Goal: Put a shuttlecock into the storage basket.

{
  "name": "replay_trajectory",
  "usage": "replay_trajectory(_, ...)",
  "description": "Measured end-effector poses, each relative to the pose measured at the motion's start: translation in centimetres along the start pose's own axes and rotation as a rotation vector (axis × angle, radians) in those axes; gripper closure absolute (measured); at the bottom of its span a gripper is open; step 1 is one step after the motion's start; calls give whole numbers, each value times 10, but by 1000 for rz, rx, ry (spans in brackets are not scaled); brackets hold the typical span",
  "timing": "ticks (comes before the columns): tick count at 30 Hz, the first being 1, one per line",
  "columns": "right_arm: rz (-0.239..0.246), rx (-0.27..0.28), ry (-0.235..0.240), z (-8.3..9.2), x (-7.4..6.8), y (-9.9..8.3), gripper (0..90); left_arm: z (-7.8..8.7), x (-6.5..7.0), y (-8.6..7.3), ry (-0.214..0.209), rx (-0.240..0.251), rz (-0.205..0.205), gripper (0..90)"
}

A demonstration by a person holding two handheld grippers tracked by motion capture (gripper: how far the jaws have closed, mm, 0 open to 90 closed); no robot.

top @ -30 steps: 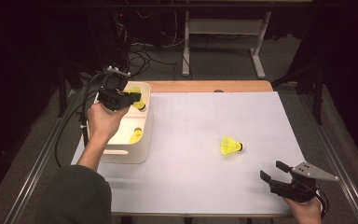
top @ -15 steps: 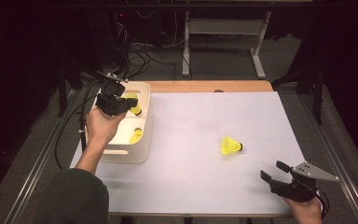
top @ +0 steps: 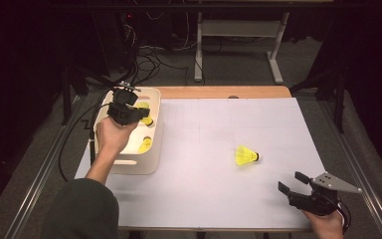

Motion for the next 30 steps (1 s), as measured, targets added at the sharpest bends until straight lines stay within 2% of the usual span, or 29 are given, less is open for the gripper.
replay_trajectory(7,-1,1,1,0,0,0,243,-7,0,0,7,-12,2,891)
replay_trajectory(17,0,1,2,0,0,0,243,-23,-4,0,4,-27,32,890)
replay_trajectory(30,0,-2,2,-1,0,0,244,-41,-11,-5,-5,-82,58,889)
Point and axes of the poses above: each handheld gripper's, and its own axes: z roughly backward along the jaws, y roughly out of its top, x roughly to its right, the point moved 7 cm from there along -z, roughly forward along the jaws, and after that the axes turned 8 degrees about y, right-handed, at the moved point
